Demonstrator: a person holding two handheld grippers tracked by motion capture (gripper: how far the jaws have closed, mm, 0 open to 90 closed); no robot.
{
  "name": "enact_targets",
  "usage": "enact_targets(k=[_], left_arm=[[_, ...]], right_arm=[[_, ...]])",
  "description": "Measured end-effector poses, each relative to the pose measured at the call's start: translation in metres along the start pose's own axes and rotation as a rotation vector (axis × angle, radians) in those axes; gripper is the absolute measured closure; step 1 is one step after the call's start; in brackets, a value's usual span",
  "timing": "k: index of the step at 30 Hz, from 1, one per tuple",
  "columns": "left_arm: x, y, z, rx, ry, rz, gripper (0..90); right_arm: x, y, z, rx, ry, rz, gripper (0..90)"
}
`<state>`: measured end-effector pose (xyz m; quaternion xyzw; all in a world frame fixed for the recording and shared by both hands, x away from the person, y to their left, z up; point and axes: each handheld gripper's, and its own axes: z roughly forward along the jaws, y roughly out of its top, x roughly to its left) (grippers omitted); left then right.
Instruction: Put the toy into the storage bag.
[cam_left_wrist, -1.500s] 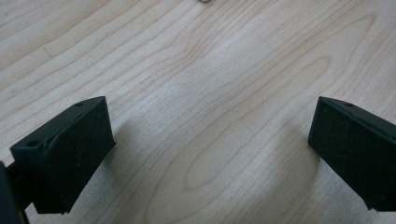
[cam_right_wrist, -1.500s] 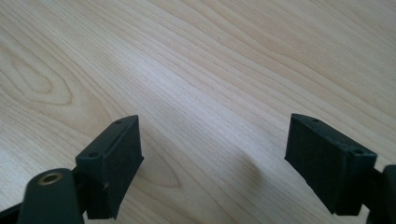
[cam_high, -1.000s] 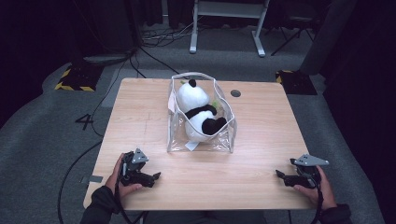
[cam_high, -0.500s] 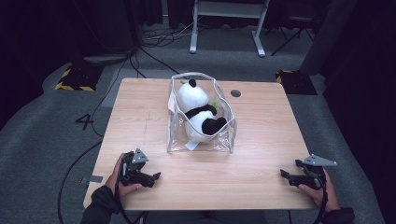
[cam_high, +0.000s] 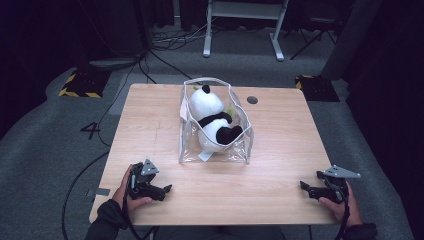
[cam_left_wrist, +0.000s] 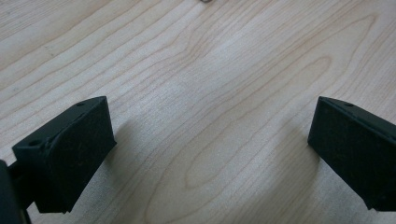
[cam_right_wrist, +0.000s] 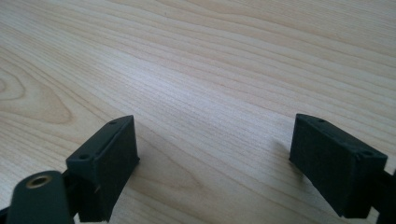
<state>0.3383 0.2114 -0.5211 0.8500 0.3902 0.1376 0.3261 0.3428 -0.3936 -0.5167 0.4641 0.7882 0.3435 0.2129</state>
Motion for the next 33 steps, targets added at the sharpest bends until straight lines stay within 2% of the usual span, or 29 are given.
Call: enact_targets(k=[33], left_arm=[[0.0010, 0.0007, 0.0006, 0.001, -0.005, 0.004, 0.2]], right_arm=[[-0.0004, 0.0003, 0.0004, 0.001, 0.003, -0.003, 14.8]])
